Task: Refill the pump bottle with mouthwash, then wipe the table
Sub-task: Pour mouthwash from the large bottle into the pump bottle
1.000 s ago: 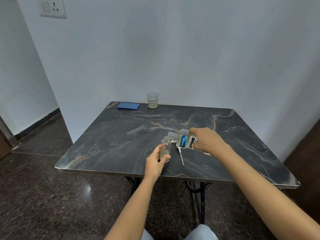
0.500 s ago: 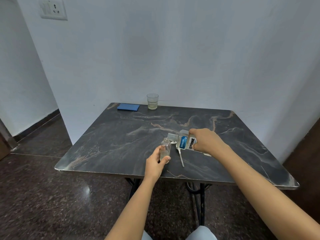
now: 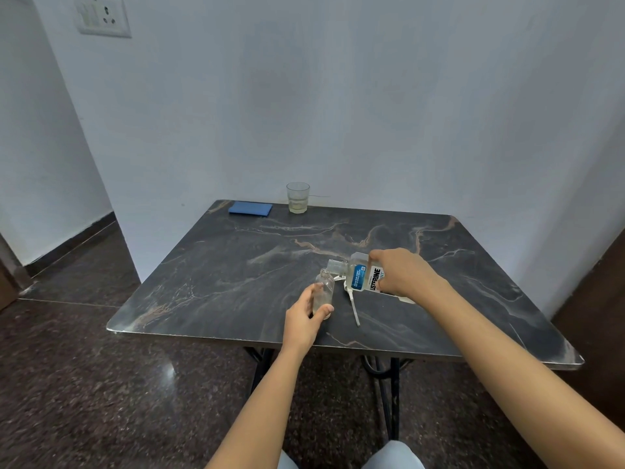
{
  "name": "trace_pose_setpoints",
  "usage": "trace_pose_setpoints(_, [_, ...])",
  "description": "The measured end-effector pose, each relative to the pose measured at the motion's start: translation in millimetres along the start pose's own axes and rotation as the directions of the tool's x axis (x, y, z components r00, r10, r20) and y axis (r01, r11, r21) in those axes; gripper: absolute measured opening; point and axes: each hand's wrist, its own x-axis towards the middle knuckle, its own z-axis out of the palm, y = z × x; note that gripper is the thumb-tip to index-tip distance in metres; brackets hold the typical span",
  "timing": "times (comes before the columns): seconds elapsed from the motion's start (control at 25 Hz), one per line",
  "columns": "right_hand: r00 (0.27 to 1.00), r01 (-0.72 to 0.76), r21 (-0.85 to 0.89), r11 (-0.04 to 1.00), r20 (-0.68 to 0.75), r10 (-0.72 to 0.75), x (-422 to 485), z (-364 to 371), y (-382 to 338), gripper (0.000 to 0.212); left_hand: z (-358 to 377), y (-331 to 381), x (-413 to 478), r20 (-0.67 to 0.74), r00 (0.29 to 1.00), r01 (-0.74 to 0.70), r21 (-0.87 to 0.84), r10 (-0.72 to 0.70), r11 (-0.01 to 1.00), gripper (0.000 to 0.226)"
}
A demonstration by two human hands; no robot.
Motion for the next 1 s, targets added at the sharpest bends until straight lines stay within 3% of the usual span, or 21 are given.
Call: trace_pose_setpoints(1.0, [1.0, -0.014, -0.015, 1.0, 0.008, 0.014, 1.2, -1.9, -1.8, 0.047, 0.2, 1.9, -1.1, 0.008, 1.0, 0.01, -0.008, -0.01, 1.0, 0.053])
